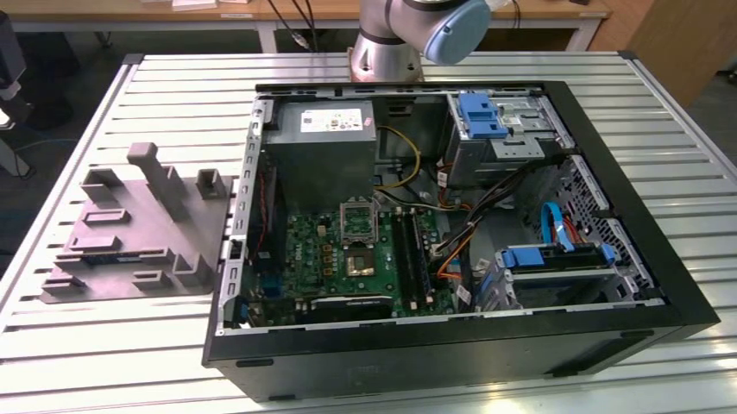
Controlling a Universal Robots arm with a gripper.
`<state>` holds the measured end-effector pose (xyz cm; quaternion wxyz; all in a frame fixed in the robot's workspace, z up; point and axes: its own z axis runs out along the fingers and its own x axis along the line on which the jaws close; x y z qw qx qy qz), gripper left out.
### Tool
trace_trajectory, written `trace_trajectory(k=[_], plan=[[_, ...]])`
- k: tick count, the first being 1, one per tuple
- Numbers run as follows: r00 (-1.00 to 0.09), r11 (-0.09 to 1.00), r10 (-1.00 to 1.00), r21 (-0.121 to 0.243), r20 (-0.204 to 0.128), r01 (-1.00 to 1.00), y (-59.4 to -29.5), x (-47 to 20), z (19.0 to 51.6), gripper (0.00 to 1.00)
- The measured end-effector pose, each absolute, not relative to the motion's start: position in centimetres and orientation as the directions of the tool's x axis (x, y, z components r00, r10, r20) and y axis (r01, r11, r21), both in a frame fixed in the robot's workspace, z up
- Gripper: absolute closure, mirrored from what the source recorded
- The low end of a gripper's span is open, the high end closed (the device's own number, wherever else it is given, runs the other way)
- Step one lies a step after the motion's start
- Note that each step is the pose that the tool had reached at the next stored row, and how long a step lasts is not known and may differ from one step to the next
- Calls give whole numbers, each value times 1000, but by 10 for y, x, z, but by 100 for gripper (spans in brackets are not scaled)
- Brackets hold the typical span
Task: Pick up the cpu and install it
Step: 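Pick up the cpu and move it towards the insertion slot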
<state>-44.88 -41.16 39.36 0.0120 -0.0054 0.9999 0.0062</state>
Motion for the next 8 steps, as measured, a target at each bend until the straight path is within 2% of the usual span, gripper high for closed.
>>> trace_trajectory(k=[8], plan=[[-1000, 1000, -11, 12, -24, -11, -412, -448, 394, 53]])
